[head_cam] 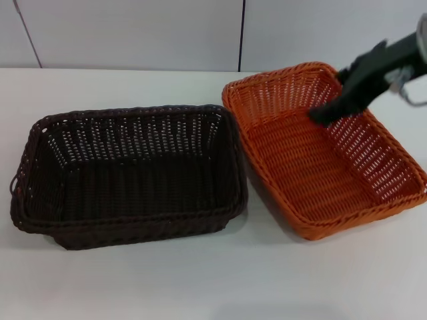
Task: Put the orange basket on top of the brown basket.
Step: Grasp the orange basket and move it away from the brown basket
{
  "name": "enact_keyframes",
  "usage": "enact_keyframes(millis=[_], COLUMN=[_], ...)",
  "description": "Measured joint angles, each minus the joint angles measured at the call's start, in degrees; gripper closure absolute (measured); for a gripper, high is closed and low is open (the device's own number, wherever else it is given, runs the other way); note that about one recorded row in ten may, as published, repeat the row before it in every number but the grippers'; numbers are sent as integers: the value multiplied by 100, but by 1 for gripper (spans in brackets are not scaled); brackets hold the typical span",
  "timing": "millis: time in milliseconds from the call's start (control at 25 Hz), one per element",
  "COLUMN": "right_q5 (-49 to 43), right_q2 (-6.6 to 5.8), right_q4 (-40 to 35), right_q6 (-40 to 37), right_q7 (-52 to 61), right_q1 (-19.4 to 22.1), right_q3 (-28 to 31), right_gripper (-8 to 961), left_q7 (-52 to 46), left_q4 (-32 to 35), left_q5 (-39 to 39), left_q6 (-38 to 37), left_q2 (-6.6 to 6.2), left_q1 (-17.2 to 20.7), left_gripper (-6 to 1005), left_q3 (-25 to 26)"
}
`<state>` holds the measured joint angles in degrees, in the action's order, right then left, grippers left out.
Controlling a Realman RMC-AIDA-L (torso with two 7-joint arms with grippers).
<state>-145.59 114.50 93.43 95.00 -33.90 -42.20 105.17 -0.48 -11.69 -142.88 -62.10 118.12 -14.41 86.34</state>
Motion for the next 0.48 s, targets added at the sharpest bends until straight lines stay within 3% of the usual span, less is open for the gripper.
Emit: enact_keyframes(millis=[200, 480], right_q5=[-10, 111], right_q2=[267, 301], right_q4=[391, 890], right_q6=[492, 877], right_q7=[40, 314], right_q1=[174, 448], right_q3=[-297, -1089], right_gripper=[124, 125], left_q7=[-7, -7], left_q4=[-1, -20], left_q5=[-2, -3], left_q6=[33, 337], left_q2=[10, 12], left_q1=[11, -18], left_gripper=[217, 217], left_q3=[16, 108])
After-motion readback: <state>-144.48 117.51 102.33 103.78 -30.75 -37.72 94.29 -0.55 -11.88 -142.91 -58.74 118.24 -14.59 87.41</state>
